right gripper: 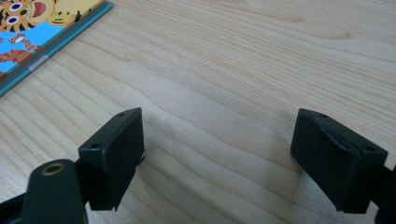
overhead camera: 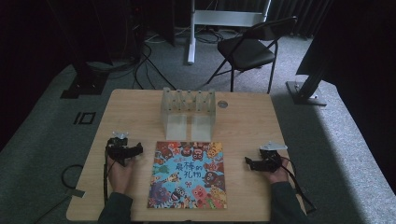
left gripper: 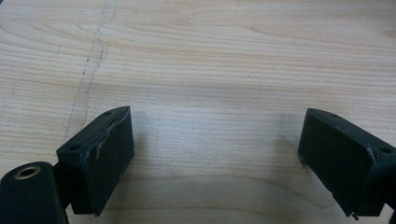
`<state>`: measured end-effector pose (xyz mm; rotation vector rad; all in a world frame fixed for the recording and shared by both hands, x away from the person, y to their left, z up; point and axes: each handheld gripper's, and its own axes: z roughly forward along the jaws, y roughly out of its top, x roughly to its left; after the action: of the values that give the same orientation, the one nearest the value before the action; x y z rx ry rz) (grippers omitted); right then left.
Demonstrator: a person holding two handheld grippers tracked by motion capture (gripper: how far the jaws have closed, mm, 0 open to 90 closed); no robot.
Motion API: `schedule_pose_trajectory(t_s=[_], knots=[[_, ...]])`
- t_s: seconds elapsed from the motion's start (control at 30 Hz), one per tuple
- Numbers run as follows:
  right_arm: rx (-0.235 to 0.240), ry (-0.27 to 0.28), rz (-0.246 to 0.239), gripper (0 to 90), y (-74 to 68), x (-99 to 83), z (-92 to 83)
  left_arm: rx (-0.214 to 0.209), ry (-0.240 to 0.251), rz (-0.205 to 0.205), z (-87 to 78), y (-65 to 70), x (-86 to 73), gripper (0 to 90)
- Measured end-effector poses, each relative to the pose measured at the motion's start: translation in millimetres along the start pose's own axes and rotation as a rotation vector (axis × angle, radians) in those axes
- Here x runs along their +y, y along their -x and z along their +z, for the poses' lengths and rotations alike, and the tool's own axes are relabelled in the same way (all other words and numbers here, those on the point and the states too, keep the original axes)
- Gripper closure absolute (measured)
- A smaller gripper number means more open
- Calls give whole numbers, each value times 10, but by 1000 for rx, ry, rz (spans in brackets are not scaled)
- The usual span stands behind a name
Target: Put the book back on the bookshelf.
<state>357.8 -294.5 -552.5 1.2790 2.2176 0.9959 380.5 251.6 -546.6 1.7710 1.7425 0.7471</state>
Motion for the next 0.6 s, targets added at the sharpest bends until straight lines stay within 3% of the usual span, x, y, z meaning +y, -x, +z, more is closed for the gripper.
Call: schedule_pose_trajectory(t_s=[0.43, 0.6], knots=[[1, -10, -19, 143, -19, 4, 9, -24, 1, 25, -49, 20, -47, 114], [0, 2, 15, 217, -15, -4, -19, -54, -6, 60, -100, 32, -80, 143]])
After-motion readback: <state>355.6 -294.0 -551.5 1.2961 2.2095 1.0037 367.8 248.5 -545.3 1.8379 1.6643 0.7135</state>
